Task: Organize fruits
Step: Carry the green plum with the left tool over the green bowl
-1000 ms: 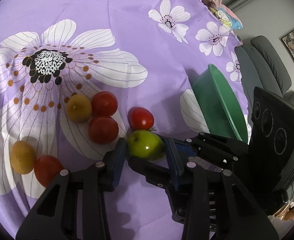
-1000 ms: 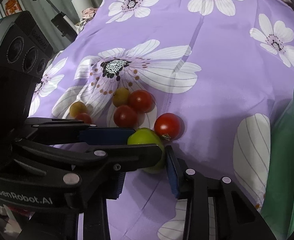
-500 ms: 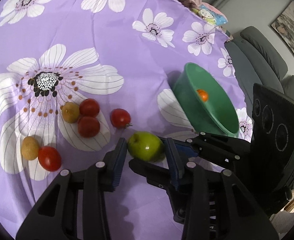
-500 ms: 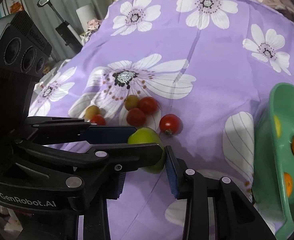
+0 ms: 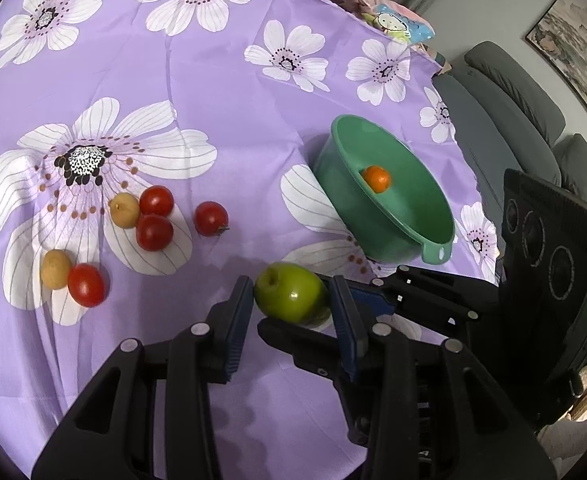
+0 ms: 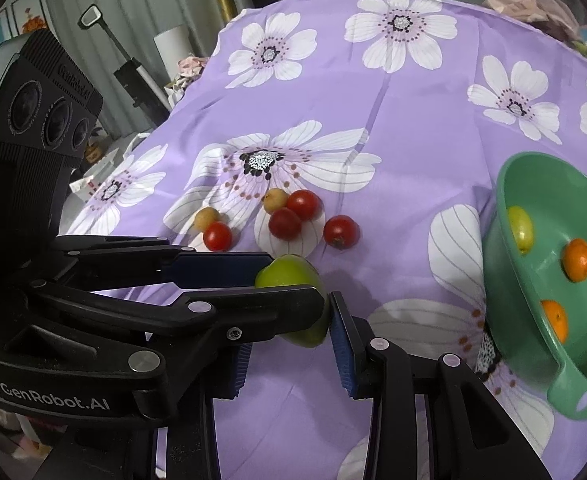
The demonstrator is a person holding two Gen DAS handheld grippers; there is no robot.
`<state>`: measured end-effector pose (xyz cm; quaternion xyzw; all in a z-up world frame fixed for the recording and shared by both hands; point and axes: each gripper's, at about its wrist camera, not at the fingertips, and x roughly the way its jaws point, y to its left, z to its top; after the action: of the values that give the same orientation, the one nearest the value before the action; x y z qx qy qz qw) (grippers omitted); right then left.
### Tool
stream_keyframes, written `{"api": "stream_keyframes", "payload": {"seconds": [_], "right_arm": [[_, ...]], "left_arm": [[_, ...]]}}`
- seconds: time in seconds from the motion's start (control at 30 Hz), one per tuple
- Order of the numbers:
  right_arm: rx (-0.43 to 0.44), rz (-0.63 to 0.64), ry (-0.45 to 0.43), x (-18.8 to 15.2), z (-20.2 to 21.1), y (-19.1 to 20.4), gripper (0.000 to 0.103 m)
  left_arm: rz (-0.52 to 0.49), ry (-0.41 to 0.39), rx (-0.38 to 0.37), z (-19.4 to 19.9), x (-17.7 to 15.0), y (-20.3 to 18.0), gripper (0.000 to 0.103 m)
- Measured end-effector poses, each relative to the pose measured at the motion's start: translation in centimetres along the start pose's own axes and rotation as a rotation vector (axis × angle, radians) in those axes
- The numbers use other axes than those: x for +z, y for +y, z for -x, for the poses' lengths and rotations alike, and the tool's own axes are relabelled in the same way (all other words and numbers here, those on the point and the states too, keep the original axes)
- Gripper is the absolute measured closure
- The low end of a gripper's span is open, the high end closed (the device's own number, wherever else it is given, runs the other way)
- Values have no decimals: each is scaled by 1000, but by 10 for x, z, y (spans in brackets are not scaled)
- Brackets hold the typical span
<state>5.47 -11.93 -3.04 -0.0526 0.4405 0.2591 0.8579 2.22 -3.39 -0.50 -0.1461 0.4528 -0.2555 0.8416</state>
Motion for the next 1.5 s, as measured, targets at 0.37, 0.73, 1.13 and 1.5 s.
{"api": "stream_keyframes", "payload": {"seconds": [0.37,0.73,1.13,1.5], "right_arm": [[-3,-17,-44,-6,14,-4,65],[-9,-59,-97,-7,26,-19,65],[-31,-126,-155,-11,43,-52,65],[-61,-177,-219,-12,60,-80,65]], "left_arm": [[-44,-4,14,-1,5,-20,64],[-97,2,24,-11,17,-38,64],[-175,23,15,-32,36,-68,64],[-246,17,-2,-48,52,-96,64]]}}
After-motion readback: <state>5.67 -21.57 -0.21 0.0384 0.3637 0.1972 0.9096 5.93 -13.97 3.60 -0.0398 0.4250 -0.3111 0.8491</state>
